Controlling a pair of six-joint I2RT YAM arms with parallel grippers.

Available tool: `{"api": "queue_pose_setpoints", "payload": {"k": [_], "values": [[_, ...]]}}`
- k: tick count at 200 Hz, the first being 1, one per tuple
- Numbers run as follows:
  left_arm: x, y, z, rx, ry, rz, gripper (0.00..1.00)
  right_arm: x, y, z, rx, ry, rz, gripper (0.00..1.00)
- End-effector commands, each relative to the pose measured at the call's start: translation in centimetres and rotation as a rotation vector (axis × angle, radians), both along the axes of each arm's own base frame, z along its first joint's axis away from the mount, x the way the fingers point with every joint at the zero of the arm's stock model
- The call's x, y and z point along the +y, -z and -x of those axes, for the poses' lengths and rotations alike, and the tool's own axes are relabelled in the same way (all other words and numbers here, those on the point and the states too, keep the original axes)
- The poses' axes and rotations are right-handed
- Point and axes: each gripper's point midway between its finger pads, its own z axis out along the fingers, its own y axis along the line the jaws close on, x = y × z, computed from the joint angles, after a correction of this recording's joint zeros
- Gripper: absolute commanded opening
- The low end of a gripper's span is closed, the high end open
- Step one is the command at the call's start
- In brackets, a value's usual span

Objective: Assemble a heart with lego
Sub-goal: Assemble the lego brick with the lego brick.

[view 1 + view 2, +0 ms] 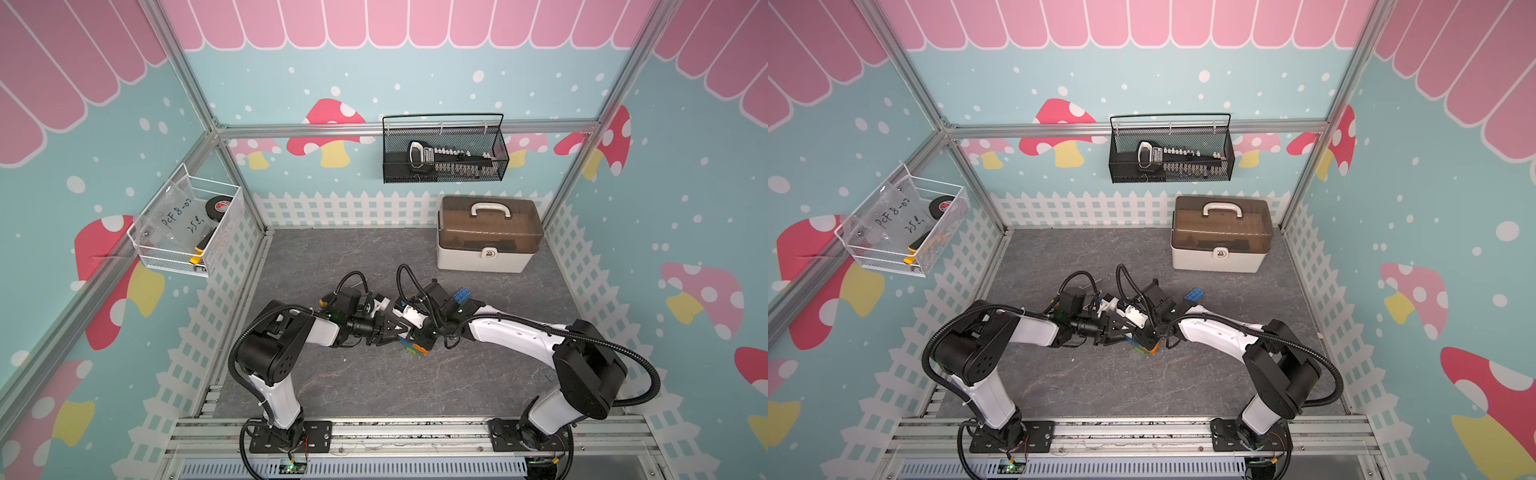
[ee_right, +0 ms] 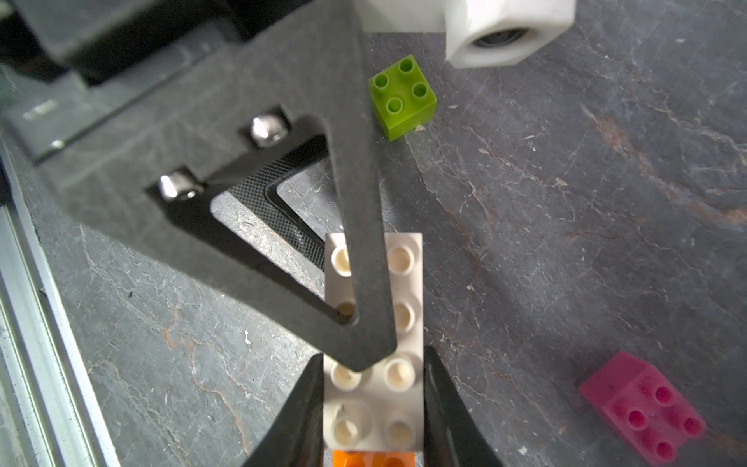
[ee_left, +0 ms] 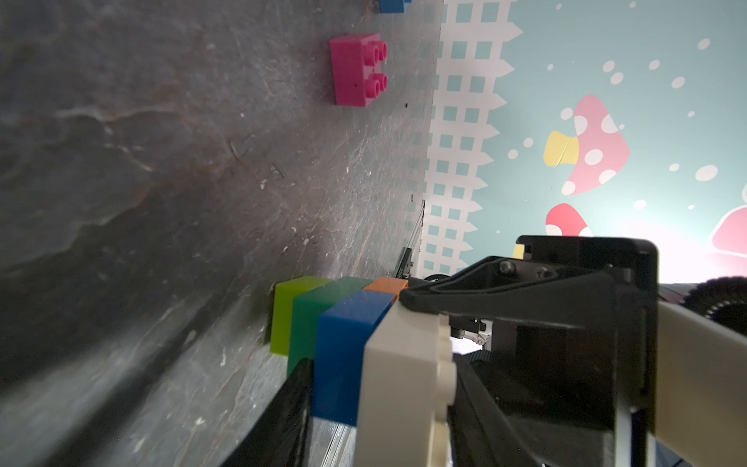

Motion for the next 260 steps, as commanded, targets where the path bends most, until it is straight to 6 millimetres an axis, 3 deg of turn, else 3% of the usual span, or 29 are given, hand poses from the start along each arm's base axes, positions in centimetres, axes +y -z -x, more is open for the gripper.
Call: {"api": "queue_pose_setpoints", "payload": {"k": [1,100,138,166,182,195,217,234,260], "values": [[0.0,-0.9,0.1,-0.022,0.003,0.02,0.47,-1.2,1.9,0.8,0.049,-0.01,0.063,0.33],[1.6,0.7,1.2,-0.065,0.032,-0.173,0.45,-1.3,2.8,1.4,0.089,0.037,0.028,0.34],[1.5,0.7,0.9,-0.07,0.001,-0.151,0.46,-1.0,0.5,0.7,0.028,0.042,-0.017,0.58],[1.5,0.5,0.5,-0.085,-0.026,-0.14,0.46,-1.4,-3.9,-0.3,-0.096,0.076,-0.077,0.69],[1.5,0.2,0.2,-0.101,-0.058,-0.124,0.46,-3.2,-6.8,-1.8,-0.158,0.184,-0.119,0.75],[1.7,0.5,0.1,-0.099,-0.085,-0.131,0.46,-6.7,-7.4,-4.1,-0.173,0.387,-0.114,0.76],[2.0,0.6,-0.1,-0.103,-0.133,-0.126,0.46,-13.9,-5.7,-6.9,-0.104,0.797,-0.047,0.81],[2.0,0.6,-0.4,-0.109,-0.166,-0.111,0.46,-17.1,-3.5,-7.4,-0.023,1.024,0.021,0.83],[2.2,0.6,-0.5,-0.107,-0.206,-0.085,0.46,-17.6,-1.1,-8.9,0.082,1.232,0.032,0.84]]}}
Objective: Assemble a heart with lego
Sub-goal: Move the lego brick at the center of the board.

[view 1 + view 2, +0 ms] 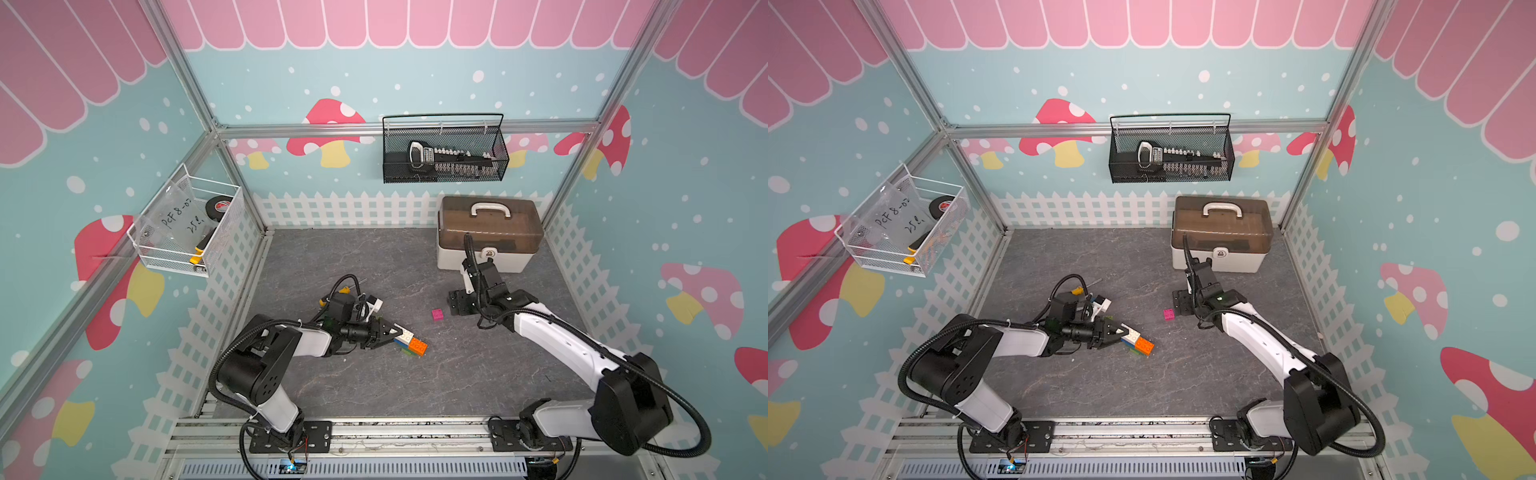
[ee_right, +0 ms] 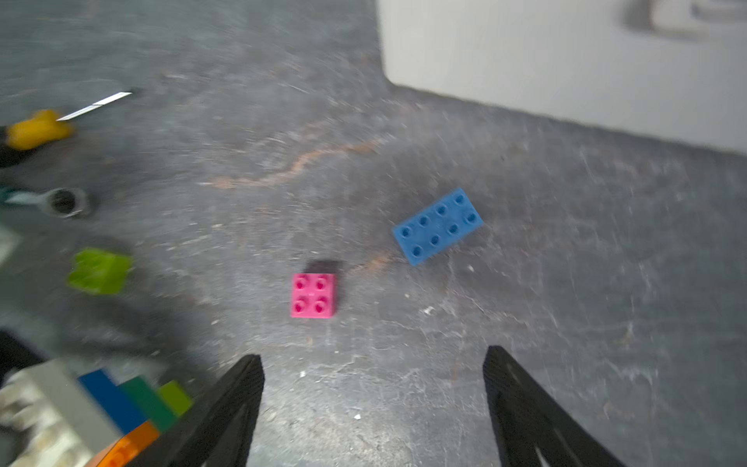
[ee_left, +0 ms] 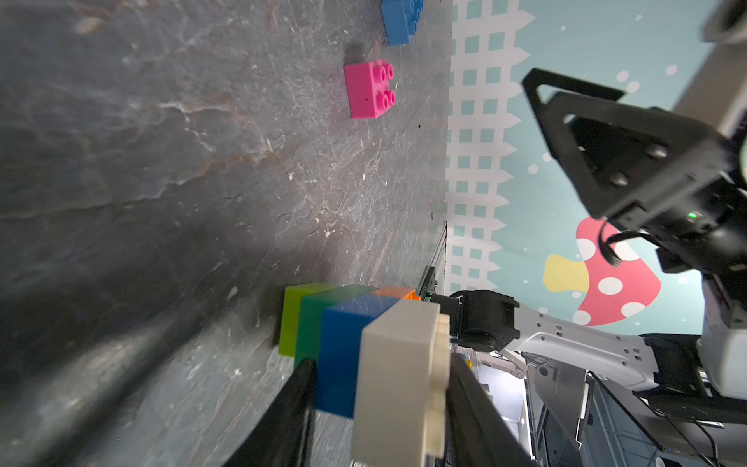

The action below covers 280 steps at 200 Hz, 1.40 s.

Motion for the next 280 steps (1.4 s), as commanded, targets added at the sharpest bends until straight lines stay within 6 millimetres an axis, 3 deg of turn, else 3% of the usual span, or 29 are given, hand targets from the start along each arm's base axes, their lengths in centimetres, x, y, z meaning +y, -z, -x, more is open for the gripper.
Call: {"api": "queue_pose_setpoints", "payload": {"k": [1,28,67,116,136,141,167,178,182,193,218,243,260,280], "values": [[0.5,0.6,-1.1,0.0,-0.102,-0.008,0.46,-1.8,2.5,0.0,0.123,0.294,-0.011,0.84],[0.7,0.8,-1.0,-0.005,-0.123,-0.003,0.46,-2.5,3.9,-1.9,0.13,0.455,0.01,0.84],[1.0,1.2,-0.7,-0.001,-0.129,-0.012,0.46,-2.7,4.7,-5.5,0.01,0.6,-0.024,0.83],[1.1,1.4,-0.6,0.005,-0.132,-0.01,0.46,-1.2,6.8,-9.0,-0.024,0.605,-0.048,0.81],[1.1,1.5,-0.5,0.007,-0.132,-0.012,0.46,-1.2,6.9,-9.5,-0.026,0.6,-0.045,0.72],[1.1,1.6,-0.5,0.009,-0.131,-0.012,0.46,-1.4,8.3,-9.3,-0.004,0.603,-0.019,0.7],[1.0,1.5,-0.5,0.01,-0.13,-0.007,0.46,-1.6,9.2,-8.1,0.035,0.559,0.007,0.51],[1.0,1.6,-0.6,0.012,-0.13,-0.006,0.46,-1.5,10.3,-7.0,0.078,0.51,0.022,0.45],[1.0,1.6,-0.6,0.013,-0.13,-0.007,0.46,-1.2,9.6,-6.7,0.075,0.482,0.008,0.43],[0.9,1.6,-0.7,0.013,-0.129,-0.003,0.46,-0.8,10.2,-5.2,0.124,0.39,0.015,0.36],[0.7,1.6,-0.8,0.013,-0.127,0.011,0.46,1.0,11.8,-0.5,0.279,0.099,0.016,0.32],[0.7,1.6,-1.0,0.013,-0.127,0.017,0.46,0.5,12.8,4.4,0.392,-0.074,0.052,0.3],[0.6,1.6,-0.9,0.012,-0.123,0.019,0.46,0.0,12.5,5.9,0.41,-0.16,0.085,0.33],[0.7,1.4,-0.9,0.003,-0.125,0.016,0.46,-1.0,11.7,5.8,0.376,-0.166,0.138,0.44]]}}
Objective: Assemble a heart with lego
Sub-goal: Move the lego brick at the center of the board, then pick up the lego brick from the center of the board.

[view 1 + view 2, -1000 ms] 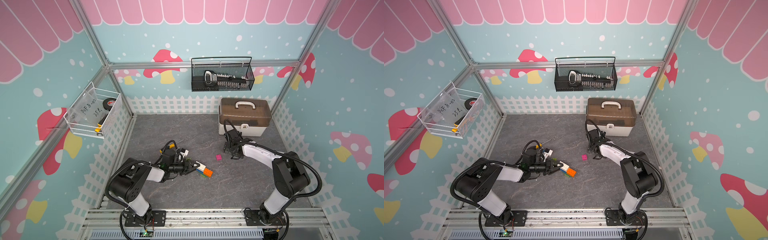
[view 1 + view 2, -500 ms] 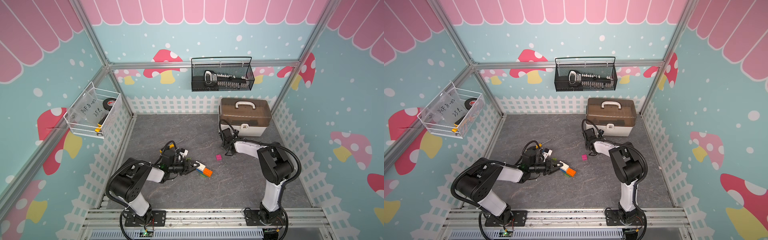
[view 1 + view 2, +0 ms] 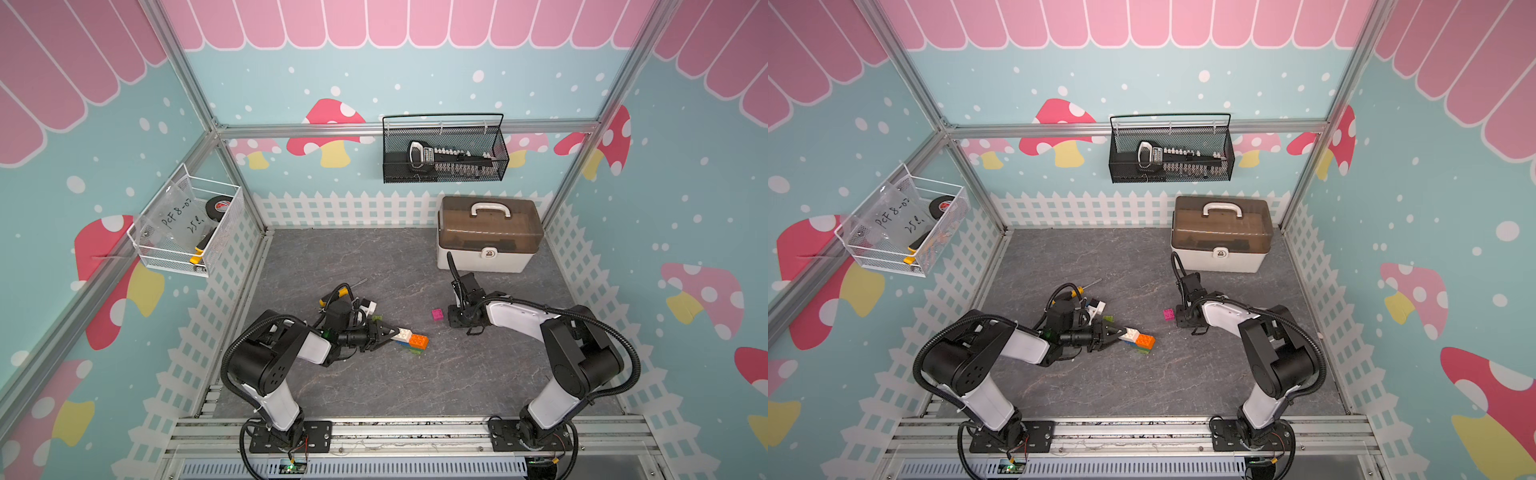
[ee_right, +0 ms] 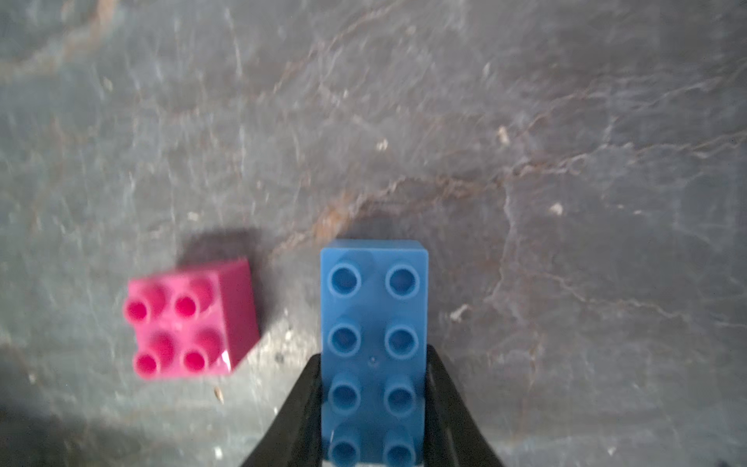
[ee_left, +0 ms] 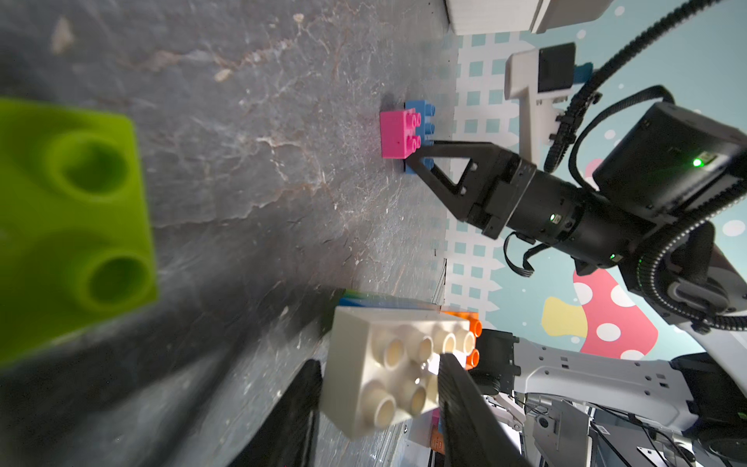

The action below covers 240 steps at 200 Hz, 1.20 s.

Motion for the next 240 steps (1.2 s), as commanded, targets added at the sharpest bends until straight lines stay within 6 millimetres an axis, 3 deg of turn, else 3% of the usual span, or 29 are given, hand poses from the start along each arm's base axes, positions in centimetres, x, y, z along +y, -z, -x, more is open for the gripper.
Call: {"api": "queue_pose_setpoints", "payload": {"k": [1,17,45,78,104,127,157,199,226,240], "values": [[0.1,-0.2,0.0,-0.009,-0.009,0.002,0.46,-1.3,1.7,4.3,0.145,-0.134,0.078,0.45],[0.1,-0.2,0.0,-0.011,-0.006,-0.001,0.46,-0.8,1.1,3.4,0.102,-0.13,0.053,0.55],[0.0,-1.1,-0.1,-0.022,-0.005,0.009,0.48,0.7,-0.1,1.8,0.044,-0.12,-0.012,0.64],[0.2,-1.7,-0.1,-0.038,-0.006,-0.016,0.49,1.1,-5.4,1.3,-0.119,-0.134,-0.084,0.7],[0.0,-2.1,0.0,-0.05,0.002,-0.028,0.5,3.7,-8.5,3.4,-0.146,-0.222,-0.283,0.7],[-0.3,-2.3,-0.1,-0.054,0.011,-0.028,0.51,5.0,-8.2,5.8,-0.09,-0.294,-0.385,0.68],[-1.0,-2.3,0.3,-0.052,0.032,-0.023,0.53,2.2,-7.2,5.6,-0.116,-0.2,-0.256,0.68],[-1.4,-2.8,0.5,-0.059,0.039,-0.021,0.53,6.1,-7.8,6.7,-0.055,-0.299,-0.447,0.63],[-1.6,-3.1,0.8,-0.069,0.049,-0.022,0.53,3.9,-7.3,6.3,-0.105,-0.227,-0.347,0.64],[-1.8,-3.2,1.1,-0.072,0.054,-0.026,0.54,4.0,-7.3,6.3,-0.098,-0.25,-0.339,0.65]]}}
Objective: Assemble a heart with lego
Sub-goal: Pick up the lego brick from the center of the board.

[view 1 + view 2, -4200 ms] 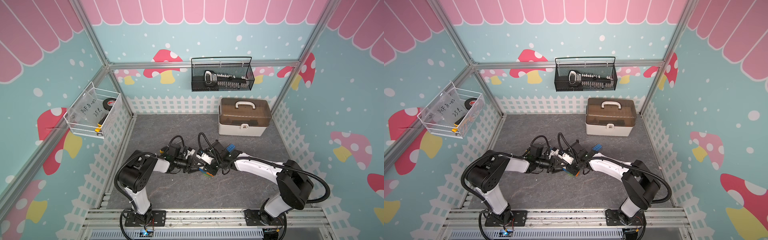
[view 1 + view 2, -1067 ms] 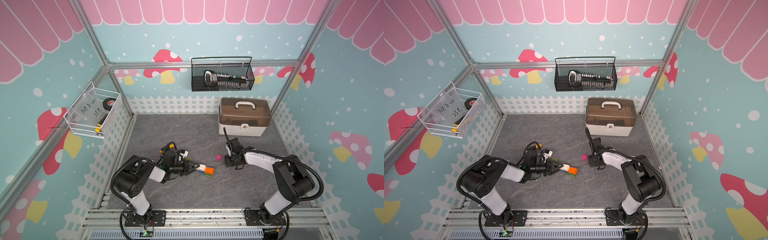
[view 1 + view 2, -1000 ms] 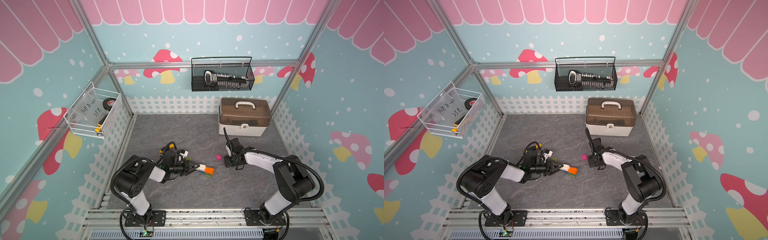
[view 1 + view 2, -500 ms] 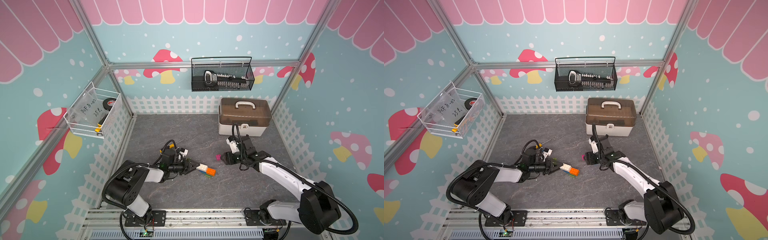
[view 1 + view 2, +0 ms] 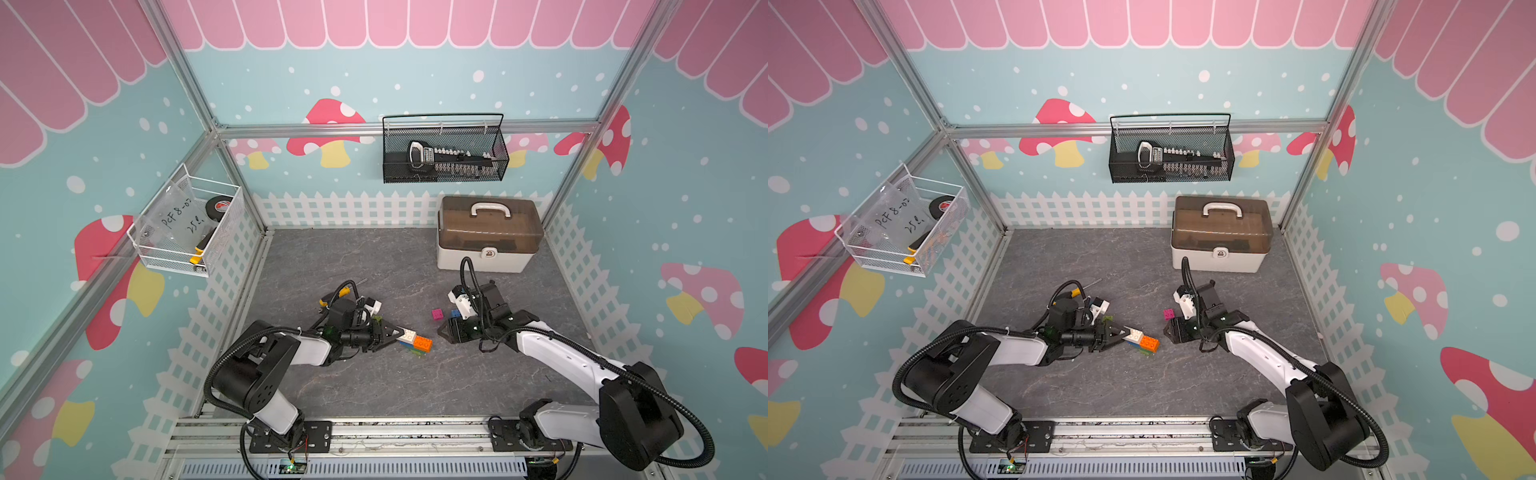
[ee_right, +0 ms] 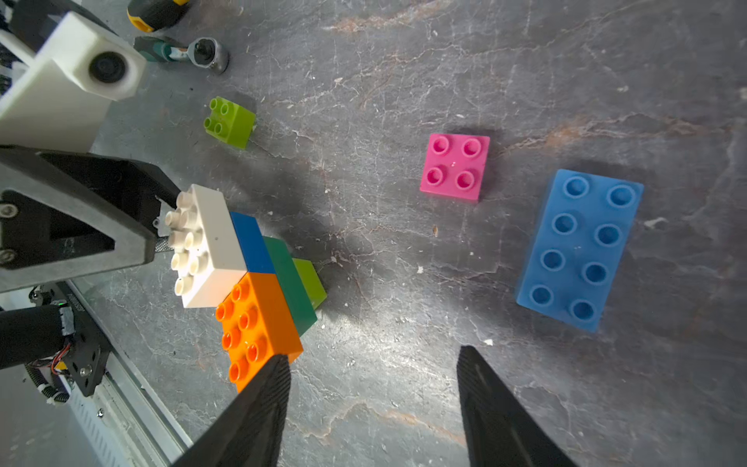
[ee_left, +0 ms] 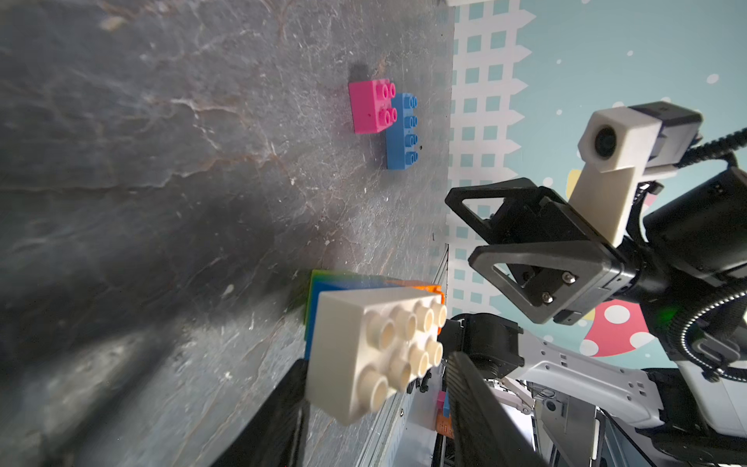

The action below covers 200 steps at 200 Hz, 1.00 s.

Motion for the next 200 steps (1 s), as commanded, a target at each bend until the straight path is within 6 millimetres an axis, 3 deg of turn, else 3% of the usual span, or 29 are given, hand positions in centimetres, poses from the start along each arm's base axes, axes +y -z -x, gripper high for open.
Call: {"api": "queue_pose_setpoints", "payload": {"k": [1,45,68,98,132,148,200], "values": [[-0.5,-1.4,-0.3,-0.051,0.004,0.005,0.54,-0.5,-0.1,-0.1,-0.019,0.002,0.025,0.65],[-1.2,-1.9,-0.2,-0.066,0.021,0.009,0.54,2.3,0.0,1.2,0.062,-0.101,-0.099,0.63],[-1.3,-2.0,0.0,-0.068,0.023,0.003,0.54,2.2,0.1,1.4,0.058,-0.1,-0.105,0.64],[-1.2,-1.6,0.2,-0.063,0.029,-0.015,0.58,0.5,0.4,0.8,0.032,-0.065,0.014,0.64],[-1.2,-1.2,0.4,-0.054,0.07,-0.04,0.75,-4.5,0.2,-1.8,-0.033,0.074,0.307,0.64],[-1.5,-1.0,0.4,-0.032,0.107,-0.031,0.77,-5.9,0.3,-3.2,-0.051,0.116,0.391,0.65],[-2.2,-0.4,0.4,0.029,0.167,-0.004,0.8,-5.2,3.2,-6.7,0.022,0.083,0.458,0.59]]}}
